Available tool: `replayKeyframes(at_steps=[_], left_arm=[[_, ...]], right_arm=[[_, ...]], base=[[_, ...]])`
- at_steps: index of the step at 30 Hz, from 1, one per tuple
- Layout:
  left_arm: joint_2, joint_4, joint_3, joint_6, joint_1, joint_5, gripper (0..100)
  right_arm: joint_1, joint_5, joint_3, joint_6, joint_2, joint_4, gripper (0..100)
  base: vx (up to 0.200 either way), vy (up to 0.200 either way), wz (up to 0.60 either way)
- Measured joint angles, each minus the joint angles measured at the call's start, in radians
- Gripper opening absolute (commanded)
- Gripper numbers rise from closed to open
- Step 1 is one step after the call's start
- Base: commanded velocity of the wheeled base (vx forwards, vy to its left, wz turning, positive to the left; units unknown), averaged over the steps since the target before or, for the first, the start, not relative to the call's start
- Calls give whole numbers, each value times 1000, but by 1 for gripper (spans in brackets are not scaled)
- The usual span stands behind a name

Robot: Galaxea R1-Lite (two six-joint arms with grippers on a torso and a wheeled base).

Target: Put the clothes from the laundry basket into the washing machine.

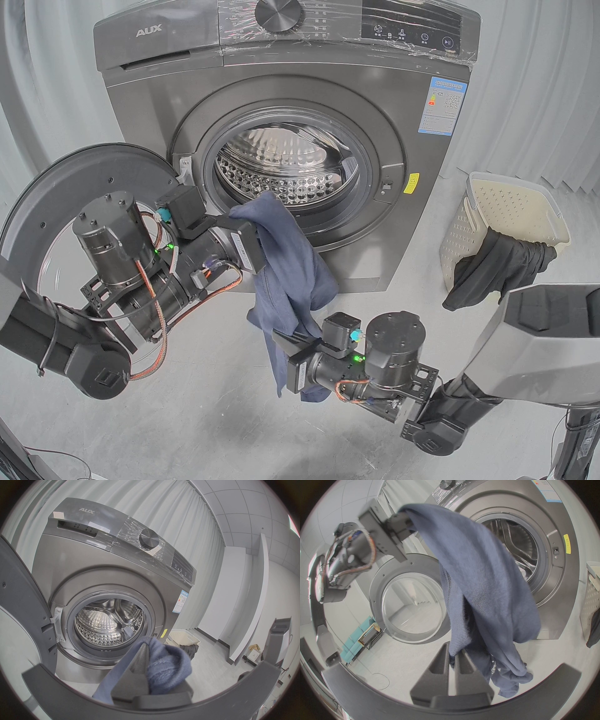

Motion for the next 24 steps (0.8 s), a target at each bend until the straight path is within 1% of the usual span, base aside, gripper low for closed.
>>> replayKeyframes(at_steps=[3,7,10,13,19,24], left_arm=[[4,0,-1,0,7,11,0],[8,1,-2,-4,17,21,0],[10,5,-1,-21,22,37,0],[10,19,4,-33,23,50,0],[9,69,1,-43,28,75,0],[6,81,-8,-49,36,85,0]], right_arm=[[9,-1,71,-2,-49,-7,0],[13,-2,140,-5,-118,-5,0],[14,-1,180,-10,-173,1,0],[10,0,219,-32,-223,5,0],[-12,0,269,-68,-296,7,0],[-43,0,283,-79,-341,8,0]], base=[[0,0,0],[0,0,0],[0,0,0],[0,0,0],[0,0,0],[0,0,0]])
